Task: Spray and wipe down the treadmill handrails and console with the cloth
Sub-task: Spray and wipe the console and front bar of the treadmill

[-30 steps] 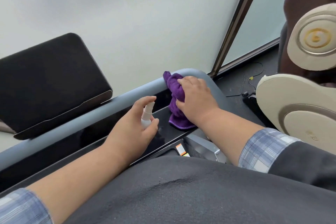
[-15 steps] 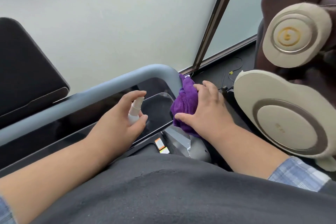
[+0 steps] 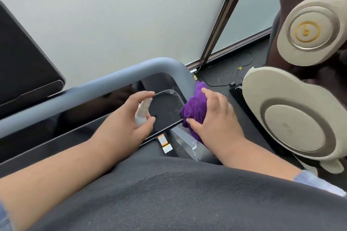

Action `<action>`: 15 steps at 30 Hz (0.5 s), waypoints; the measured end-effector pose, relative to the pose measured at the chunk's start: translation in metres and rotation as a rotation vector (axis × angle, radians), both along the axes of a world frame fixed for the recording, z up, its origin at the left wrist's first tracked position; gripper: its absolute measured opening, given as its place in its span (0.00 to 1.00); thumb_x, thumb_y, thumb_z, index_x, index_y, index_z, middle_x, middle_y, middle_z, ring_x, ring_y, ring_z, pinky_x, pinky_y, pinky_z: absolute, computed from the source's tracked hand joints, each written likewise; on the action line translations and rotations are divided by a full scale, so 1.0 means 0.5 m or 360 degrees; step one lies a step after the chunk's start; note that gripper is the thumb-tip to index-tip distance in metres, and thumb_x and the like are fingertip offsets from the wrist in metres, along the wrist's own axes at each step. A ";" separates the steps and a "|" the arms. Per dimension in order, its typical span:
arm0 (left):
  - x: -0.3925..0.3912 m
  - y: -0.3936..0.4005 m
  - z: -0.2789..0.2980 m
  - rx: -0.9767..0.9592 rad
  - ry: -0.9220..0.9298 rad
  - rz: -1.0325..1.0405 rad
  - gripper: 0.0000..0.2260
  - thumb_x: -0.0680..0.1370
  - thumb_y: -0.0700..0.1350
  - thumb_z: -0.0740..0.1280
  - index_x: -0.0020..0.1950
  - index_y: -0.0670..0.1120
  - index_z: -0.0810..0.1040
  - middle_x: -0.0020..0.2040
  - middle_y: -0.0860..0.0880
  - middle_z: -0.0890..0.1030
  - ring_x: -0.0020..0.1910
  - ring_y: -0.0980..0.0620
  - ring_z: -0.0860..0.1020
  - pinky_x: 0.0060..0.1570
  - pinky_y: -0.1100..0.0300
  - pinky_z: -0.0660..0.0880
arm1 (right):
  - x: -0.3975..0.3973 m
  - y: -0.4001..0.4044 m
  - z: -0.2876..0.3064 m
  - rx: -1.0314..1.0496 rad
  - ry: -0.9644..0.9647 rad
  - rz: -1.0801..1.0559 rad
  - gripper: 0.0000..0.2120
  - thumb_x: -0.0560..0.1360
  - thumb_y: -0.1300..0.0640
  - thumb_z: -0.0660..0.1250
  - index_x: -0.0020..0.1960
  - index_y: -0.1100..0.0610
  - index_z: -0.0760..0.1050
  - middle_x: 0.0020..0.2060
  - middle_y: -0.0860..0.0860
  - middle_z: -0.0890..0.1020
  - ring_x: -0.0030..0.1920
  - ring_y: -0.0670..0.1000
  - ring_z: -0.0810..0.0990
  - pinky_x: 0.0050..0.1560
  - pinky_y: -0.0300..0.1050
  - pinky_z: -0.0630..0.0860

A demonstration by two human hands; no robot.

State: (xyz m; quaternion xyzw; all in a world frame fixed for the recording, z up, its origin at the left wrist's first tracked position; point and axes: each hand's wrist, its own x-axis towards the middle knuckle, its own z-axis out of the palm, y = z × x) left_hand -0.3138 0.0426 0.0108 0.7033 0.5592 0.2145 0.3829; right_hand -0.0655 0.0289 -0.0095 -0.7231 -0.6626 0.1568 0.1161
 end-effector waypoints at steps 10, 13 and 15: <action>-0.027 -0.032 0.009 -0.0049 0.0003 0.0068 0.24 0.75 0.56 0.65 0.66 0.74 0.61 0.45 0.60 0.80 0.36 0.55 0.79 0.39 0.57 0.75 | -0.086 0.186 0.005 0.0023 -0.0153 0.0181 0.43 0.71 0.44 0.75 0.77 0.47 0.54 0.68 0.56 0.65 0.65 0.60 0.68 0.67 0.55 0.67; -0.025 -0.032 0.007 -0.0040 -0.0002 0.0079 0.24 0.75 0.54 0.66 0.65 0.75 0.60 0.45 0.60 0.80 0.36 0.56 0.79 0.39 0.58 0.74 | -0.049 0.098 0.004 0.0024 -0.0222 0.0244 0.45 0.69 0.44 0.76 0.77 0.47 0.54 0.69 0.55 0.64 0.64 0.60 0.68 0.66 0.55 0.68; -0.025 -0.029 0.003 -0.0036 0.0015 0.0078 0.25 0.76 0.53 0.66 0.64 0.75 0.60 0.45 0.61 0.80 0.36 0.57 0.78 0.38 0.60 0.72 | -0.021 0.035 0.002 0.0059 -0.0200 0.0243 0.46 0.67 0.45 0.78 0.77 0.48 0.56 0.69 0.57 0.65 0.64 0.61 0.69 0.65 0.57 0.69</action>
